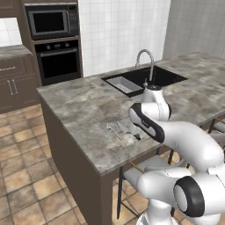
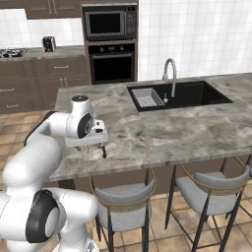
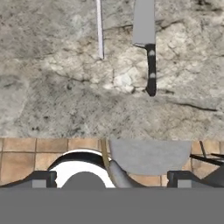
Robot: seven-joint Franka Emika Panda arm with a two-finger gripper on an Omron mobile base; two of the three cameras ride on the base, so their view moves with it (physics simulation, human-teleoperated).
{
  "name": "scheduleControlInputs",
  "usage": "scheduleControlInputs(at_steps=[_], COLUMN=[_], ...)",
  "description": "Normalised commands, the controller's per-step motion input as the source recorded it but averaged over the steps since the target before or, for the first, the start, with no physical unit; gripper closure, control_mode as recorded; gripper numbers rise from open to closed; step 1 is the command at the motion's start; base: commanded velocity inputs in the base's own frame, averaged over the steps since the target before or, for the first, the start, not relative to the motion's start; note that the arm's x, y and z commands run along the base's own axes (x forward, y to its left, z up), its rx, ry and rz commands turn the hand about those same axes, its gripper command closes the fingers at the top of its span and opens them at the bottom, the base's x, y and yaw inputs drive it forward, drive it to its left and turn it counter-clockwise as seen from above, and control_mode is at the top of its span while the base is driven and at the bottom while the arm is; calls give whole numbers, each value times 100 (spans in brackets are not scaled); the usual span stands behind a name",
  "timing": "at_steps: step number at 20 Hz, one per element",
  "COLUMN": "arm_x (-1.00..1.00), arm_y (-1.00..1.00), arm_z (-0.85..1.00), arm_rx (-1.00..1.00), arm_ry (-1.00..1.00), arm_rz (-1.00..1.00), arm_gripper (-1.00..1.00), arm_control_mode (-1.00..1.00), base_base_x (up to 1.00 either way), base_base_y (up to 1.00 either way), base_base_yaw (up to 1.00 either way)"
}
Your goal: Pick up the metallic utensils from the counter and place them in the open drawer. Make sure not to pick up any wooden utensils.
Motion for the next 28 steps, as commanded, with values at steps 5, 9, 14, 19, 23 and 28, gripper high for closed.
scheduleControlInputs(at_steps=[5, 9, 14, 19, 23, 28], arm_x=[30, 34, 40, 41, 39, 37], arm_y=[-24, -12, -3, 0, 0, 0], arm_z=[-49, -46, -41, -36, -28, -26], arm_rx=[0, 0, 0, 0, 0, 0], arm_ry=[0, 0, 0, 0, 0, 0], arm_rz=[12, 12, 10, 3, 0, 0], arm_gripper=[-100, -100, -100, -100, -100, -100], arm_control_mode=[-100, -100, -100, -100, -100, -100], base_base_x=[0, 0, 0, 0, 0, 0], base_base_y=[0, 0, 0, 0, 0, 0], base_base_yaw=[0, 0, 0, 0, 0, 0])
